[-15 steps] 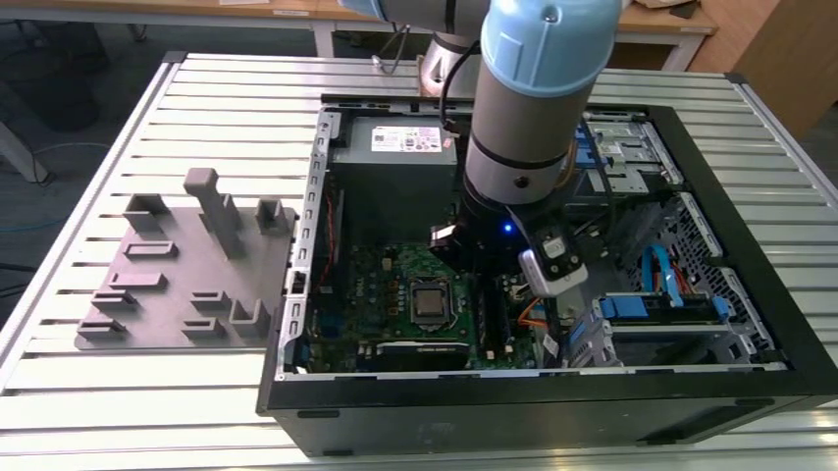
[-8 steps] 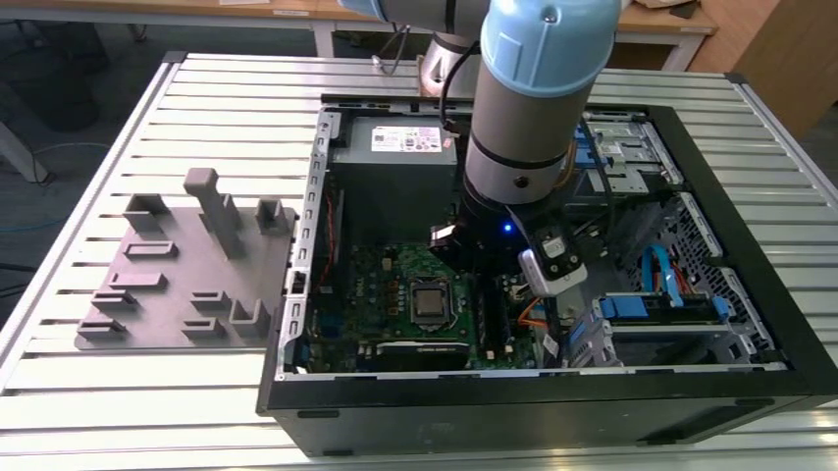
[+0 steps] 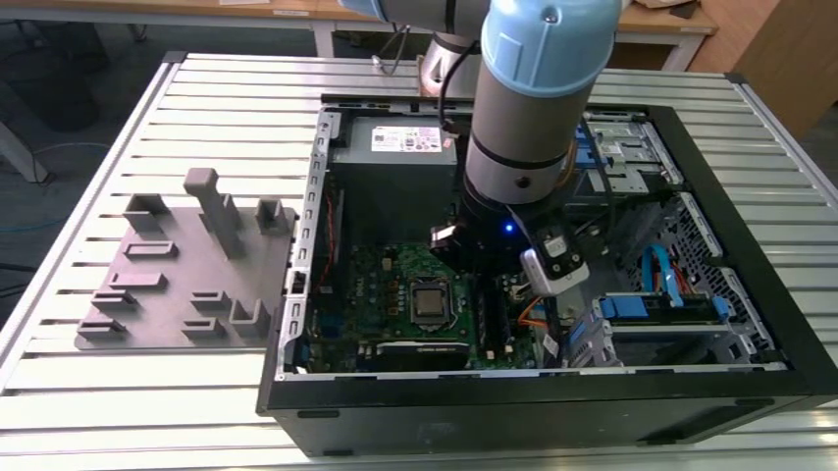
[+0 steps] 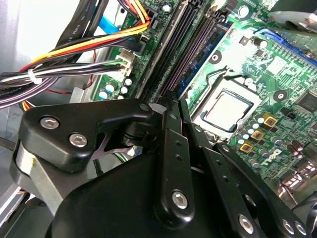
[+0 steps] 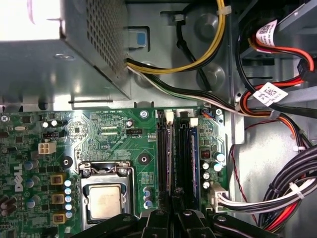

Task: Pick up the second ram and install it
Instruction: 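Insert the second ram into the second slot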

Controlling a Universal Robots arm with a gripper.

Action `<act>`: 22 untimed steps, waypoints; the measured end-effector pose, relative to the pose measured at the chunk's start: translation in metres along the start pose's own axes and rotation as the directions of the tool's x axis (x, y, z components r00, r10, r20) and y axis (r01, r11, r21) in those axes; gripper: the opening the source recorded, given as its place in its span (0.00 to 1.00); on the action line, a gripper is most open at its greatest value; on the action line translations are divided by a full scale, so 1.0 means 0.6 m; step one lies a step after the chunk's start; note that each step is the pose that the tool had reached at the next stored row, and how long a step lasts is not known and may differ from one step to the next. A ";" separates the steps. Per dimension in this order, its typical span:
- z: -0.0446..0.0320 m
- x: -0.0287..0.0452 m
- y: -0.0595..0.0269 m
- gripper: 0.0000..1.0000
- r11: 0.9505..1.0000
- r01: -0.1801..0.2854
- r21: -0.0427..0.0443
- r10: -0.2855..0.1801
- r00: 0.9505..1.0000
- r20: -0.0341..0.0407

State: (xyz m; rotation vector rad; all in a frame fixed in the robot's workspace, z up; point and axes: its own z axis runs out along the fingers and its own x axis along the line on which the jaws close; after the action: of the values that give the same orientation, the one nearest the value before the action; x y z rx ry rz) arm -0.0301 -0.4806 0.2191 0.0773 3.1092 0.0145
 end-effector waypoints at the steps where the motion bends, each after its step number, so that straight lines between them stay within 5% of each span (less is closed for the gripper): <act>1: 0.000 0.000 0.000 0.11 1.000 0.005 0.000 -0.005 1.000 0.000; 9: -0.004 -0.001 0.000 0.11 1.000 0.019 0.000 -0.019 1.000 -0.001; 22: -0.002 -0.009 0.001 0.11 0.999 0.036 0.000 -0.036 0.999 -0.012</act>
State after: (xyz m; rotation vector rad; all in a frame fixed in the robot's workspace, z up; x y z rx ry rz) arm -0.0245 -0.4806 0.2206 0.0206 3.1214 0.0132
